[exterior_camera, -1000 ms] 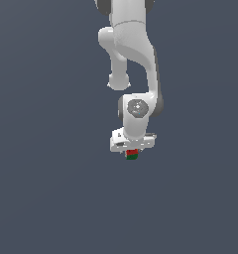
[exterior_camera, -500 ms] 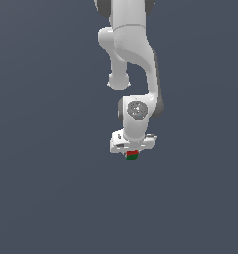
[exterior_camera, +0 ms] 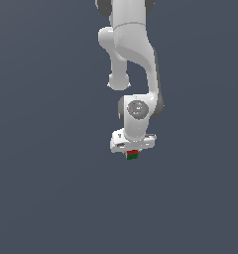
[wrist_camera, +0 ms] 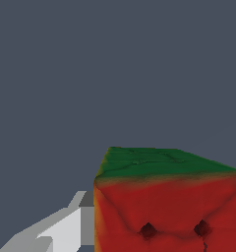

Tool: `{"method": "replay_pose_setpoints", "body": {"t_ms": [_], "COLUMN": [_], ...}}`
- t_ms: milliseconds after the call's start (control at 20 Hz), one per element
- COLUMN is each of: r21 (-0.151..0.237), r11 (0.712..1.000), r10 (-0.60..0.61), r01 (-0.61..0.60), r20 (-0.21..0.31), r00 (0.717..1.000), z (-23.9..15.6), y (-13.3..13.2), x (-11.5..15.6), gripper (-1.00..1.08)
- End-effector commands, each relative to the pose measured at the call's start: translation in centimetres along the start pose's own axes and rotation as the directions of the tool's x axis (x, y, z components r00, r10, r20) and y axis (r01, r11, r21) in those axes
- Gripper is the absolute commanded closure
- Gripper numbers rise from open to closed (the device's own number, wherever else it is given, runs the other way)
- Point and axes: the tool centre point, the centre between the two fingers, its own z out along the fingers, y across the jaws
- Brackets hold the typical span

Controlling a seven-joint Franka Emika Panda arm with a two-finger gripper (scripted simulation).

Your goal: Pick up the object and move it to a goal position.

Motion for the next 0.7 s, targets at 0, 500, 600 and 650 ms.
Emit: {"method": "replay_pose_setpoints", "body": {"t_ms": [0,500,600,650], "r21": [0.0,0.0,0.0,0.0], "r11": [1.0,1.0,1.0,1.0], "r10": [0.0,0.0,0.0,-0.001], "r01": [0.0,0.0,0.0,0.001], "r20": [-0.003,-0.003,-0.003,-0.003], "r00": [1.0,1.0,1.0,1.0], "z": [-0.8,-7.9,-9.9,-11.0], "y": [-0.3,-2.7,-3.4,-3.8], "x": [0.2,1.1,1.4,1.5], "gripper": [1.08,1.08,1.08,1.08]}}
